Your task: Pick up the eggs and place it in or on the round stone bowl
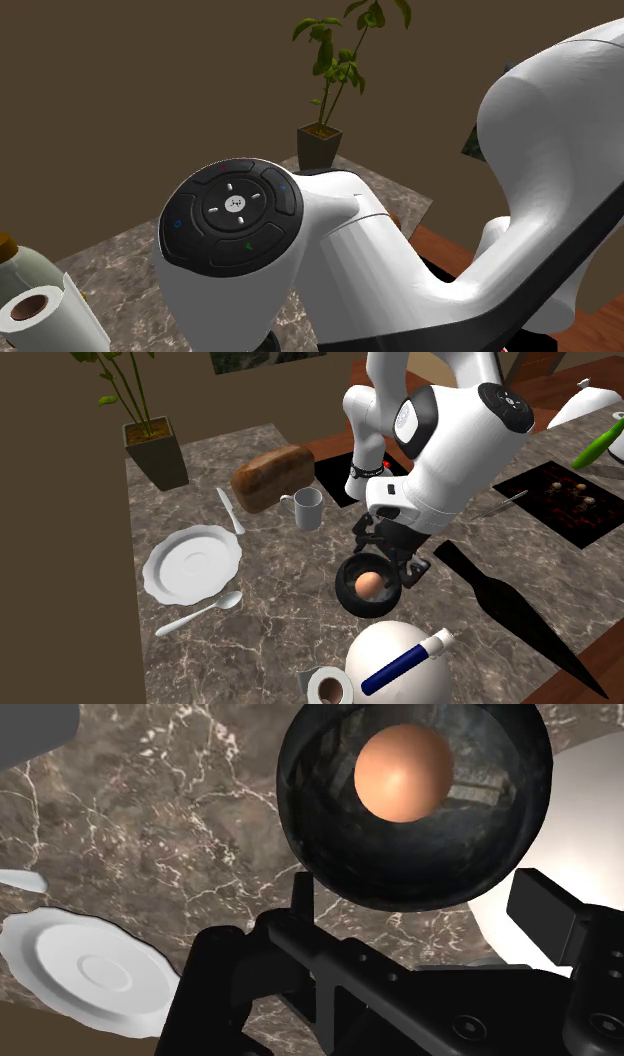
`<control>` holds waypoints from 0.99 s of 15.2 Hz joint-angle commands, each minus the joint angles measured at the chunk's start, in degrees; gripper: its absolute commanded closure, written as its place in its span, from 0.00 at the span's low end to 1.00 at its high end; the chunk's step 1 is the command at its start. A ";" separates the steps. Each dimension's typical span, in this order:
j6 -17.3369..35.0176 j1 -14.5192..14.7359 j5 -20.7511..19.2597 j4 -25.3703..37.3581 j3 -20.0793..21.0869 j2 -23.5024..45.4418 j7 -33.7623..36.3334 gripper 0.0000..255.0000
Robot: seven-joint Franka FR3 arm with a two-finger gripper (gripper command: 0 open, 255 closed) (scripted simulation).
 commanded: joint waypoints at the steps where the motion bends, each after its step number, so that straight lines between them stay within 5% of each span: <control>1: 0.00 0.00 0.00 0.00 0.00 0.00 0.00 0.00; 7: -6.48 0.45 3.11 4.67 0.37 -2.93 -2.09 0.00; 15: -6.48 0.45 3.11 4.67 0.37 -2.93 -2.09 0.00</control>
